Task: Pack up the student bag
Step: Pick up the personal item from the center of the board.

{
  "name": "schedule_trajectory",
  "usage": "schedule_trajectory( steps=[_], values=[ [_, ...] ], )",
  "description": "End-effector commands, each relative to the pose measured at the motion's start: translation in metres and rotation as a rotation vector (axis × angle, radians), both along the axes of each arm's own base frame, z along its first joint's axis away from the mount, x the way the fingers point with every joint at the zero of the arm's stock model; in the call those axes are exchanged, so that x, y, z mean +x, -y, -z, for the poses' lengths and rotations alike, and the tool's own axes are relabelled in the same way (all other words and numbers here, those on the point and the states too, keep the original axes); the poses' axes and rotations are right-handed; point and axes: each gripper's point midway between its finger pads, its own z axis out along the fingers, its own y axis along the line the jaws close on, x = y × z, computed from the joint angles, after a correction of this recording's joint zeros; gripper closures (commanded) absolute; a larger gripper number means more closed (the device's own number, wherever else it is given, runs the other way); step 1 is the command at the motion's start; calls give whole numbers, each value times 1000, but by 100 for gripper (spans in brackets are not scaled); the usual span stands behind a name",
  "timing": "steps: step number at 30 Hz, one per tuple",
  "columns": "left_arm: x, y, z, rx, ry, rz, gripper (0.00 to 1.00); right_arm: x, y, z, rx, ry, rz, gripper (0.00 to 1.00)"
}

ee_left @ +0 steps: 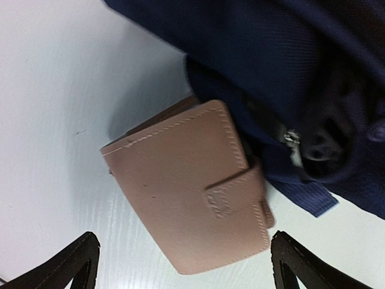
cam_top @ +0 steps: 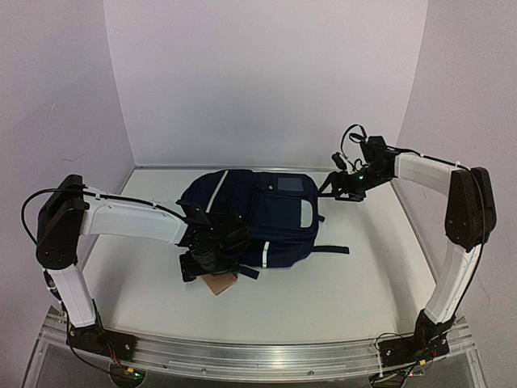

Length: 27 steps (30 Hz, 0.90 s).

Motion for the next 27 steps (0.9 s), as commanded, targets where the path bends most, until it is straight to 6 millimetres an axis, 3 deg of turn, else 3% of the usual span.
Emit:
schedule_trajectory(
  steps=[1,14,22,24,27],
  values=[
    [7,7,-6,-77,31,-72,0,0,-4,-13,2,50,-48,8],
    [14,25,17,-178,10,-193,0,-5,-5,-5,3,31,-65,9],
    [11,13,41,-124,-62,-291,0,-5,-5,-8,0,40,-66,8],
    [10,8,43,-106,-79,-309,2,-6,-5,-10,0,43,-68,8],
    [11,2,34,-83,-69,-334,16,-7,-5,-15,2,54,-73,8]
  ],
)
